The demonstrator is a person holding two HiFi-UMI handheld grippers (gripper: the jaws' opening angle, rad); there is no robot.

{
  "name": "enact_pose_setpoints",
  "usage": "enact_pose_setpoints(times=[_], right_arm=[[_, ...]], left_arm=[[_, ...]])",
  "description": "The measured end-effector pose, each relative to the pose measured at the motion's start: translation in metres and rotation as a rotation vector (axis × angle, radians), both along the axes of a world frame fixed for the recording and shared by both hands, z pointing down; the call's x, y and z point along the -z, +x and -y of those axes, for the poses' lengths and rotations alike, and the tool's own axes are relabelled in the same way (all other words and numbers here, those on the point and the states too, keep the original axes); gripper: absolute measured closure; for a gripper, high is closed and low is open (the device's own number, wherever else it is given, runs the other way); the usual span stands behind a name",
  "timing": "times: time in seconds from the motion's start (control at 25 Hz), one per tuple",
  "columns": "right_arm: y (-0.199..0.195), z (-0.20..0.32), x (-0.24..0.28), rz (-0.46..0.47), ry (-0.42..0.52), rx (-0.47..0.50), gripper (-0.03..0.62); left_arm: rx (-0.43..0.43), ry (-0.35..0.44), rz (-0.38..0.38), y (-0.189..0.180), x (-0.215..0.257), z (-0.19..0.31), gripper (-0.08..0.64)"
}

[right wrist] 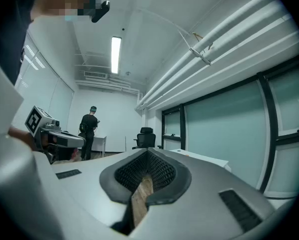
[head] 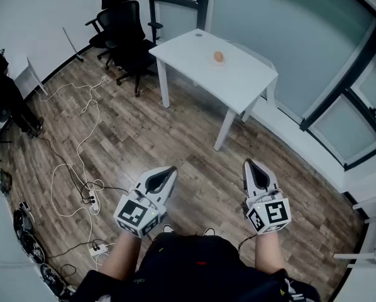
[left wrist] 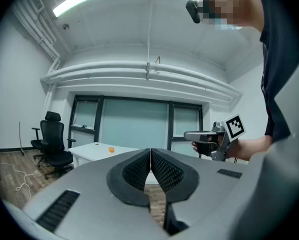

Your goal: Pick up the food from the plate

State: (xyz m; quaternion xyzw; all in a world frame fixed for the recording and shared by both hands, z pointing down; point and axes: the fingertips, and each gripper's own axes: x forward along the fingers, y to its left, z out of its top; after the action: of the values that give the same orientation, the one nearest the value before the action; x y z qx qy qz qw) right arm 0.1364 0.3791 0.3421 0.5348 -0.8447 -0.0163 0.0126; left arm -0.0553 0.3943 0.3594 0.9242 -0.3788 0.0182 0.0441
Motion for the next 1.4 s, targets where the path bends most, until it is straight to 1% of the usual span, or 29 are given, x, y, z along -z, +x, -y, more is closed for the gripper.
enact_pose_setpoints(times=[0.24, 0.48, 0.64, 0.88, 0.96, 1.08, 1.2, 1.4], right_arm=[[-0.009, 0.004, -0.003, -0.009, -0.007, 0.002, 0.569], [-0.029, 0.006, 0.0, 0.001, 0.0, 0.002, 0.569], [-0.04, 0.012, -0.006, -0.001, -0.005, -0.017, 0.568], [-0.075, 0.005, -0.017, -0.009, -0.031, -0.031, 0.568], [-0.09, 0.007, -0.02, -0.015, -0.038, -0.023, 0.568], [-0.107, 0.015, -0.024, -0.028, -0.05, 0.001, 0.568], [-0.114, 0.029, -0.025, -0.011, -0.06, 0.007, 0.568], [-0.118, 0.079, -0.028, 0.039, -0.062, 0.023, 0.568]], left_arm=[[0.002, -0.005, 0.001, -0.01, -0.001, 0.001, 0.537], [0.002, -0.004, -0.006, -0.031, 0.0, -0.001, 0.537], [0.002, 0.001, -0.014, -0.048, -0.003, 0.004, 0.537], [-0.012, -0.015, -0.031, -0.083, -0.018, -0.004, 0.537], [-0.019, -0.018, -0.03, -0.093, -0.021, -0.003, 0.537], [-0.018, -0.03, -0.04, -0.104, -0.023, 0.003, 0.537], [-0.011, -0.038, -0.03, -0.112, -0.027, 0.012, 0.537], [0.029, -0.058, -0.002, -0.121, -0.033, 0.048, 0.537]])
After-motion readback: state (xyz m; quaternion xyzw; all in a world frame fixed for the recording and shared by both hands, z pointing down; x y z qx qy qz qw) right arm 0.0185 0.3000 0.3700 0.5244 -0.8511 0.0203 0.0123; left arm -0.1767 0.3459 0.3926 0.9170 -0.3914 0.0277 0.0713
